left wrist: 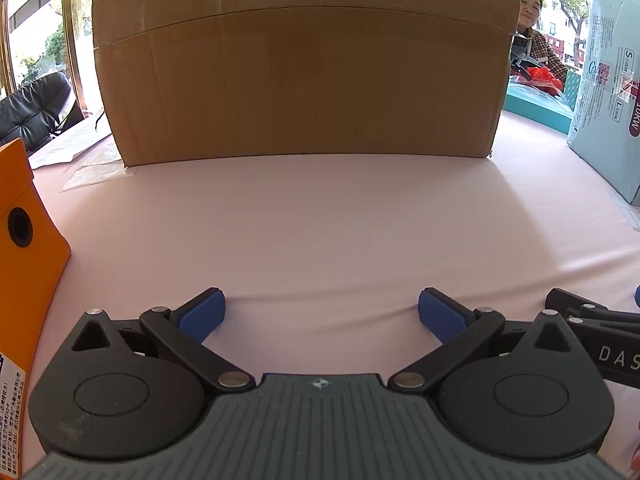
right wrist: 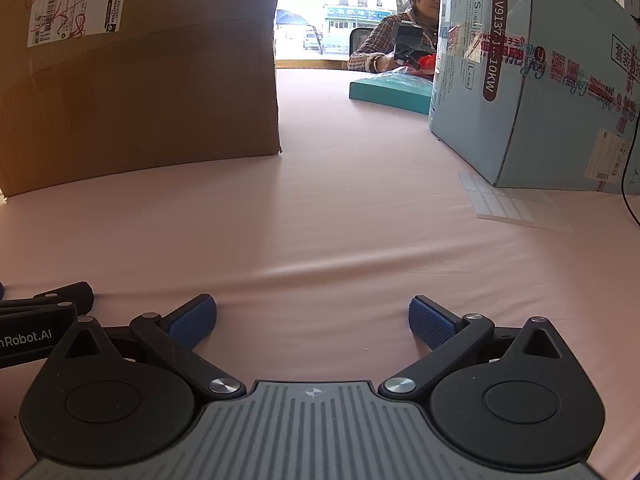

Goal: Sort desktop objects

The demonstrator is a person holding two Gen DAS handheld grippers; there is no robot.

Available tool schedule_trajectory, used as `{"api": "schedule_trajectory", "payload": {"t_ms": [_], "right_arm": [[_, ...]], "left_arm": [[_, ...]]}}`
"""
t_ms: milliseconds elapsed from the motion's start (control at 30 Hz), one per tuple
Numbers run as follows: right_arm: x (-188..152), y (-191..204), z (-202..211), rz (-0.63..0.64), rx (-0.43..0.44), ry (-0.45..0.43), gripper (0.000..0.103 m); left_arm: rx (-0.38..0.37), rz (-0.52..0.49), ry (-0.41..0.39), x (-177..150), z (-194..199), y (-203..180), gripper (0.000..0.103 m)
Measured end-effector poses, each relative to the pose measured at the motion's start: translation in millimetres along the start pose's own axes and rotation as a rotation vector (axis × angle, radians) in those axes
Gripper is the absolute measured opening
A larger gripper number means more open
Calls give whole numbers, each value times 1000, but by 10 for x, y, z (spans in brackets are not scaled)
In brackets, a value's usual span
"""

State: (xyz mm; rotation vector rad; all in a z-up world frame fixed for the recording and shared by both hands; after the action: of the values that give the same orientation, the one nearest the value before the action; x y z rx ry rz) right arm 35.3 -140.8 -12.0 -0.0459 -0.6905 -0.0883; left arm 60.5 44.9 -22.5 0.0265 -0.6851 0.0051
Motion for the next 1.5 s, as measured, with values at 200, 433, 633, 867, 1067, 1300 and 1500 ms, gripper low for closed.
{"api": "schedule_trajectory", "payload": {"t_ms": [200, 433, 633, 867, 1067, 1300, 1500], "right_arm": [[-1, -11, 0, -1, 1, -1, 103], [3, -13, -12, -2, 1, -1, 103], [14, -14, -28, -2, 2, -1, 103], [16, -9, -32, -2, 3, -1, 103], [16, -14, -31, -3, 3, -1, 103], [14, -12, -28, -2, 3, -1, 103], [11, -14, -28, -2, 4, -1, 103]], "left_arm": [[-3, 2, -1, -2, 0, 5, 103], [-3, 3, -1, -2, -1, 3, 103], [-3, 5, -1, 0, 1, 0, 103], [-4, 6, -1, 3, 2, -2, 103], [-4, 7, -1, 4, 1, -3, 103], [-4, 7, -1, 5, 1, -2, 103], [-3, 9, -2, 4, 1, -3, 103]]}}
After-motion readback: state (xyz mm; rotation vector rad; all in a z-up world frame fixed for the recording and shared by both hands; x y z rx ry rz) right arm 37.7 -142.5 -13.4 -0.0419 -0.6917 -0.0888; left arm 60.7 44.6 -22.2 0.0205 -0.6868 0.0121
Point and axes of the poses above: each gripper's, at about its wrist camera, not at the fingertips, and z roughly against the way its jaws point, y to its left, x to its top, the point moved 5 cm from there along -z, roughly the way its jaws point, and after that the axes turned 12 degrees about y, right-handed, at the moved point
